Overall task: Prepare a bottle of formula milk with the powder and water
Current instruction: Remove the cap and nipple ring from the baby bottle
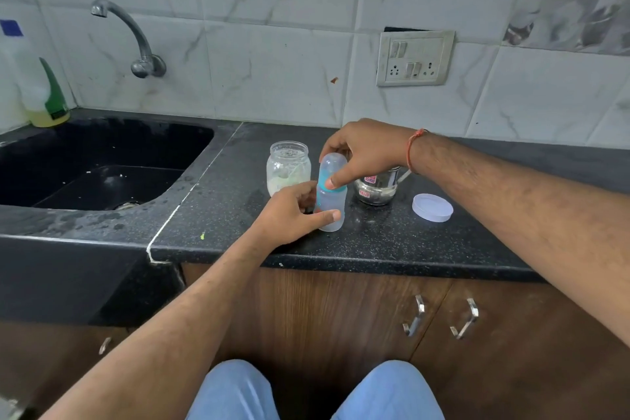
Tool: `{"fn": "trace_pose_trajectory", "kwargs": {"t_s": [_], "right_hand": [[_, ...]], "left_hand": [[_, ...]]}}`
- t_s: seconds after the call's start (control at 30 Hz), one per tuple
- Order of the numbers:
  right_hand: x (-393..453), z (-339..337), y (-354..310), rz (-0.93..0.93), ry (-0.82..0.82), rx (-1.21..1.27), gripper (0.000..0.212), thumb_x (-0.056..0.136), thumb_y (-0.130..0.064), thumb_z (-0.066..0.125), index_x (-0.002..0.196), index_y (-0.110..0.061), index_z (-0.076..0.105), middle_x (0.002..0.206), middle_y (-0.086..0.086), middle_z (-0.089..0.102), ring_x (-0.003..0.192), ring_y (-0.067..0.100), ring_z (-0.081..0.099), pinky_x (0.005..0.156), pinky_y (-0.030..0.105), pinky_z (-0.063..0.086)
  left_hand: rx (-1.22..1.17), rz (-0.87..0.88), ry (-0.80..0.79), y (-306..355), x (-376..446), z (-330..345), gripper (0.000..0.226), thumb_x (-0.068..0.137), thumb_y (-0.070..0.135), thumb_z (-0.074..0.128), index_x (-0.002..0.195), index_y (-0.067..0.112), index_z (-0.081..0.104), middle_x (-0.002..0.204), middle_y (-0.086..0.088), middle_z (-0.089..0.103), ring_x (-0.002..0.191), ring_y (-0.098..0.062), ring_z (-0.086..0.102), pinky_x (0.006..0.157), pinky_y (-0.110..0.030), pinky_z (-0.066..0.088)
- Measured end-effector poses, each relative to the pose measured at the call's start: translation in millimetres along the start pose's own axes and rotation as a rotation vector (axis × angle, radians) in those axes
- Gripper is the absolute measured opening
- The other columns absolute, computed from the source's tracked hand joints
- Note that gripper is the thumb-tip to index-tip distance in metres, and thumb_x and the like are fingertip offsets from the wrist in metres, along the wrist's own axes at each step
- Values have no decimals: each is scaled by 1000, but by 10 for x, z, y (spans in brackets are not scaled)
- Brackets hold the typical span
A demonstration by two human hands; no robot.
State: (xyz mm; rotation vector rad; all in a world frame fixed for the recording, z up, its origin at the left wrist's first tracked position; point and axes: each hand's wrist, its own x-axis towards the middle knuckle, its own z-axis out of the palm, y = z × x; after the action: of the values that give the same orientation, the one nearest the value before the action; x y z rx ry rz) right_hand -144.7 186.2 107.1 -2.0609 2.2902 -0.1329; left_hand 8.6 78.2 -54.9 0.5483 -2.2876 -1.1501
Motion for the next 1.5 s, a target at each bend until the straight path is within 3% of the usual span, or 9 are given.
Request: {"fn": "trace_pose_trajectory", "kwargs": {"t_s": [0.13, 0.23, 0.37, 0.47, 0.6, 0.77, 1.17, 1.37, 1.5], "right_hand": [[-16, -24, 4, -11, -14, -3, 43, 78, -47, 88, 115, -30, 76, 95, -13, 77, 88, 10, 72, 80, 29, 56], [-7, -37, 30, -33, -35, 26, 44, 78, -44, 90, 118, -30, 76, 92, -16, 77, 86, 6, 71, 81, 29, 58], [13, -158, 54, -74, -87, 51, 44, 77, -32, 93, 118, -33, 75, 72, -35, 69, 65, -13, 62, 61, 3, 42], [-2, -351, 53, -72, -99, 88, 47, 78, -29, 93, 121, -28, 74, 88, -26, 74, 69, -16, 64, 65, 1, 44], [-205, -501, 182, -23, -4, 189, 46, 75, -18, 93, 113, -30, 70, 98, -20, 74, 73, -11, 66, 73, 15, 51], [-647, -258, 653, 62, 104, 421, 48, 75, -3, 91, 115, -19, 70, 116, 5, 76, 99, 28, 73, 93, 42, 57], [-945, 870, 1330, 202, 237, 397, 54, 72, -16, 93, 111, -48, 71, 114, -24, 74, 107, -6, 67, 92, 26, 49], [-951, 1007, 1370, 132, 301, 174, 55, 75, -34, 87, 123, -52, 66, 130, -29, 61, 124, 9, 57, 101, 57, 48], [-969, 1056, 1348, 141, 348, 106, 59, 81, -30, 87, 134, -43, 66, 136, -19, 56, 130, 17, 51, 99, 56, 42]], "left_hand": [[68, 33, -5, 37, -3, 43, 33, 94, 34, 88, 79, 37, 58, 57, 28, 54, 59, 4, 51, 61, -13, 39], [96, 49, -15, 11, 10, 34, 30, 95, 37, 86, 83, 38, 58, 57, 34, 55, 60, 10, 54, 59, -10, 39], [102, 65, -57, 0, 31, 17, 21, 95, 39, 85, 102, 29, 68, 70, 21, 58, 63, 13, 57, 63, -6, 41], [87, 63, -77, 13, 17, 9, 21, 97, 34, 84, 105, 32, 65, 74, 24, 61, 68, 18, 60, 67, -4, 43], [72, 53, -107, -23, 32, -3, 24, 95, 43, 84, 110, 39, 67, 95, 23, 74, 85, 15, 68, 80, -8, 46], [52, 53, -107, -32, 43, -9, 28, 94, 46, 83, 116, 37, 68, 104, 19, 77, 96, 3, 73, 89, -16, 52], [58, 53, -91, -22, 46, 2, 25, 96, 47, 82, 115, 38, 69, 108, 12, 79, 102, -11, 75, 94, -27, 58], [53, 52, -82, -19, 51, 2, 22, 96, 43, 83, 113, 36, 70, 99, 14, 79, 90, 0, 73, 87, -24, 56], [39, 46, -82, -30, 51, 3, 25, 96, 43, 84, 116, 34, 72, 103, 14, 81, 96, -2, 75, 93, -29, 60]]}}
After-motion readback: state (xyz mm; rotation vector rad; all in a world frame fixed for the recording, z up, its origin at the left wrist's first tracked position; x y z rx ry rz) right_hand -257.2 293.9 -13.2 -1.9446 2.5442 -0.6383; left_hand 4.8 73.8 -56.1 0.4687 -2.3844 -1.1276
